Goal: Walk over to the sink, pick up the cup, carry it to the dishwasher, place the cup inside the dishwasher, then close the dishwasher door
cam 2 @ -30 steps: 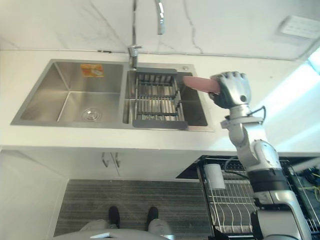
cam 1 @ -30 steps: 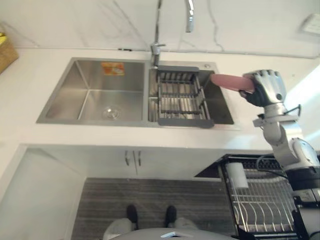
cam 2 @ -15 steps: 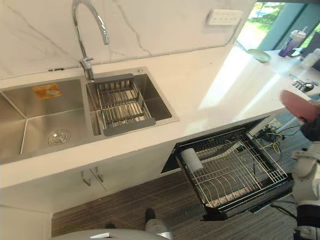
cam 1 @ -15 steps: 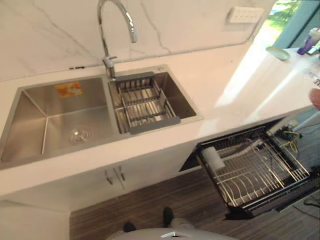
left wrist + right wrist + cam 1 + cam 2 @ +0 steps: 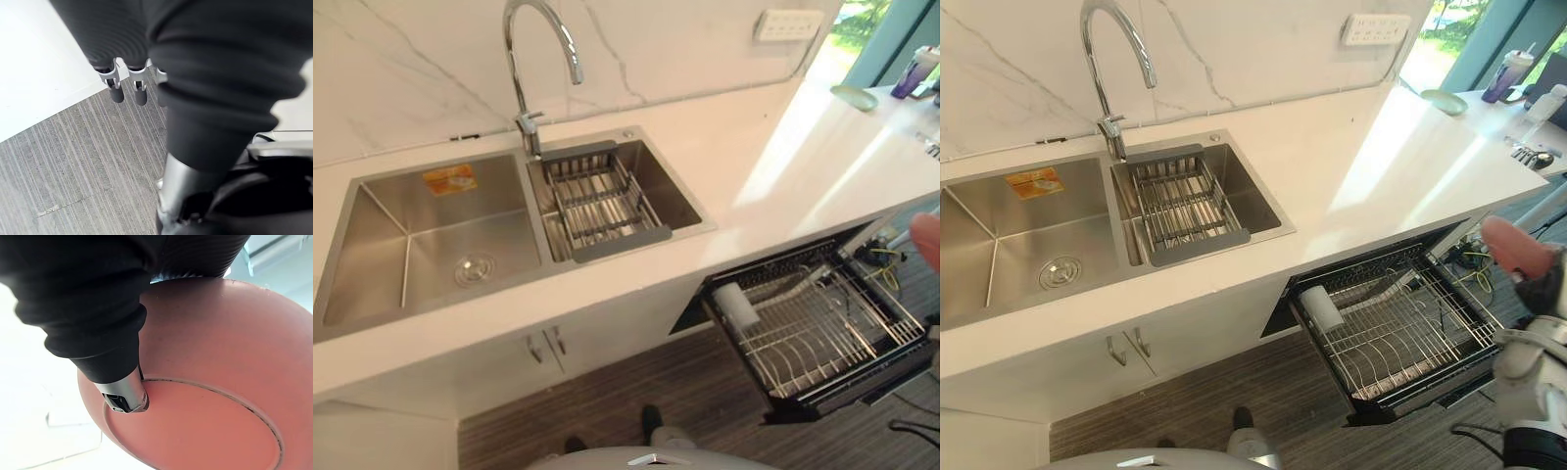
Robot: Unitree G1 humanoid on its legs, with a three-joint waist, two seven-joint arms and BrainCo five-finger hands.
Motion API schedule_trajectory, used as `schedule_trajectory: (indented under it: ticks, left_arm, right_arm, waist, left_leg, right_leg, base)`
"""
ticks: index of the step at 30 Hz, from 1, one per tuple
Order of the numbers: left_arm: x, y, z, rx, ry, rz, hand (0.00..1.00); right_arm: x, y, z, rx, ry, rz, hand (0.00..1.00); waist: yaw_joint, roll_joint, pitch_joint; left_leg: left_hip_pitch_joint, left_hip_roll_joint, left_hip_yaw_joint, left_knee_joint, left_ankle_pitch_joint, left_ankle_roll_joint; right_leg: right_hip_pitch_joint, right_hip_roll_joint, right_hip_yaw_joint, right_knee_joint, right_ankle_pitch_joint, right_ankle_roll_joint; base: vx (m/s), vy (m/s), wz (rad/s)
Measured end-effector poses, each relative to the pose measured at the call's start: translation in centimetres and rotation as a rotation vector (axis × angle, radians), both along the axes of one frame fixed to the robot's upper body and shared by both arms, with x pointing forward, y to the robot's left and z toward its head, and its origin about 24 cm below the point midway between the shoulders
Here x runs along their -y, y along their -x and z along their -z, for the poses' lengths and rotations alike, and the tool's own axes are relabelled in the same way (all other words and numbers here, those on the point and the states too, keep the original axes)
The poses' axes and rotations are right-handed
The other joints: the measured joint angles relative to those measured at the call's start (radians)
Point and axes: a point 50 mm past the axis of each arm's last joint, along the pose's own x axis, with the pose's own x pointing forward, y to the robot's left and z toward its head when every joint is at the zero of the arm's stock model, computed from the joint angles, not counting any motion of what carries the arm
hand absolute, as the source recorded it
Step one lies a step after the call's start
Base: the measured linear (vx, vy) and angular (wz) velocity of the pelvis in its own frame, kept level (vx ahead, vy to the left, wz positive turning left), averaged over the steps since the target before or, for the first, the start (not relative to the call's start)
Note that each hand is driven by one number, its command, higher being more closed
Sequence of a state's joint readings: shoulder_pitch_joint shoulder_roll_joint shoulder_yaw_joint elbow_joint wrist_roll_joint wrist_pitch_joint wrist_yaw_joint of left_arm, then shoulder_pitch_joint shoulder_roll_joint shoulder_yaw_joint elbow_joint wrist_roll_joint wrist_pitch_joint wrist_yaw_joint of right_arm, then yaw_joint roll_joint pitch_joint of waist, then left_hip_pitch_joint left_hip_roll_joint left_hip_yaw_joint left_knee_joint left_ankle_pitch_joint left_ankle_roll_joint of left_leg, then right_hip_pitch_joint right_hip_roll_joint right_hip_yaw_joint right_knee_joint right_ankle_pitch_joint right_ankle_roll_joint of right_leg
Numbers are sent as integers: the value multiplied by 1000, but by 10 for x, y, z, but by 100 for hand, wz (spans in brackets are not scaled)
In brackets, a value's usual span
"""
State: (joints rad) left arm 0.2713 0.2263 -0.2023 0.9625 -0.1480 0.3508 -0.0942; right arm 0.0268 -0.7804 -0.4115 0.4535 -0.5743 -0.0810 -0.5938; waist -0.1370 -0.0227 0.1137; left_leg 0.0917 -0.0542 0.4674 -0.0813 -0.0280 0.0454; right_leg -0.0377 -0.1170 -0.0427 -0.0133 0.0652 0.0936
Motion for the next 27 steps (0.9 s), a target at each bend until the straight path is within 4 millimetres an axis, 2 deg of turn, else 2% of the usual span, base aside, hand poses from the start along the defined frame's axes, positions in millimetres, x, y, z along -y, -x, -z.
schedule_trajectory:
  ticks: [2,3,5,7,9,12,13,16,19,20,21,22,24,27]
  left_arm:
    - [3,-6,0,18,9,-6,0]
    - [5,-10,1,29,13,-14,0]
    - [6,-15,0,47,13,-21,0]
    - [6,-21,0,66,16,-18,0]
    - [8,-32,-1,103,22,-12,0]
    - [10,-39,-2,124,35,-25,0]
    - [11,-46,-2,144,41,-33,0]
    - [14,-61,-4,187,53,-38,0]
    - [18,-77,-6,233,68,-32,0]
    - [25,-84,-6,253,82,-40,0]
    - [28,-85,-6,257,81,-41,0]
    - [29,-84,-6,257,79,-43,0]
    - [29,-85,-6,257,76,-41,0]
    - [30,-84,-6,256,78,-55,0]
  right_arm:
    - [-2,-3,10,4,-60,22,100]
    - [-2,-5,13,12,-85,37,100]
    - [-3,-10,10,41,-100,45,100]
    - [-4,-17,2,96,-113,50,100]
    - [-3,-25,-10,161,-129,66,100]
    - [2,-31,-19,186,-135,87,100]
    - [4,-36,-29,214,-136,101,100]
    - [4,-49,-52,237,-94,80,100]
    - [5,-53,-71,257,-52,78,100]
    - [9,-51,-80,270,-38,89,100]
    - [10,-50,-82,274,-39,94,100]
    - [11,-51,-82,275,-45,100,100]
    - [15,-49,-74,246,-59,124,100]
    - [16,-49,-72,236,-61,129,100]
  waist:
    - [5,14,22]
    - [8,30,39]
    - [11,53,66]
    - [5,78,85]
    - [-3,107,140]
    - [-10,139,172]
    - [-18,157,213]
    - [-24,184,280]
    - [-24,212,332]
    - [-32,239,356]
    - [-32,250,358]
    - [-33,260,355]
    - [-32,262,354]
    - [-30,268,350]
  left_leg:
    - [-3,-4,-2,1,2,2]
    - [-4,-6,-3,2,1,2]
    - [-10,-8,-5,2,1,2]
    - [-37,-10,-6,2,1,3]
    - [-49,-11,-7,2,5,0]
    - [-76,-13,-8,4,7,1]
    - [-106,-12,-31,55,1,-3]
    - [-137,-13,-79,92,-4,0]
    - [-167,-12,-89,97,-4,0]
    - [-180,-11,-90,105,-3,0]
    - [-188,-11,-90,109,-3,-1]
    - [-201,-12,-93,113,1,-7]
    - [-220,-23,-120,115,28,-46]
    - [-243,-24,-142,116,34,-56]
  right_leg:
    - [-2,-2,-2,0,6,10]
    - [-2,-3,-3,0,7,11]
    - [-14,-8,-3,1,5,9]
    - [-39,-10,-2,4,5,9]
    - [-58,-12,-1,3,5,11]
    - [-81,-14,1,-5,8,16]
    - [-93,-21,5,-10,21,15]
    - [-113,-24,27,-20,46,24]
    - [-143,-21,40,-24,59,21]
    - [-149,-22,37,-28,66,22]
    - [-157,-22,38,-26,66,22]
    - [-170,-24,41,-25,66,22]
    - [-193,-37,49,-19,67,22]
    - [-226,-38,57,-12,65,19]
  base:
    - [59,1,6]
    - [32,-3,5]
    - [10,-1,2]
    - [0,0,0]
    - [0,0,0]
    - [37,-20,1]
    - [53,-26,-4]
    - [57,-59,-18]
    - [20,-44,-11]
    - [16,-41,3]
    - [25,-52,2]
    - [34,-56,-2]
    - [38,-78,-2]
    - [-9,-57,-6]
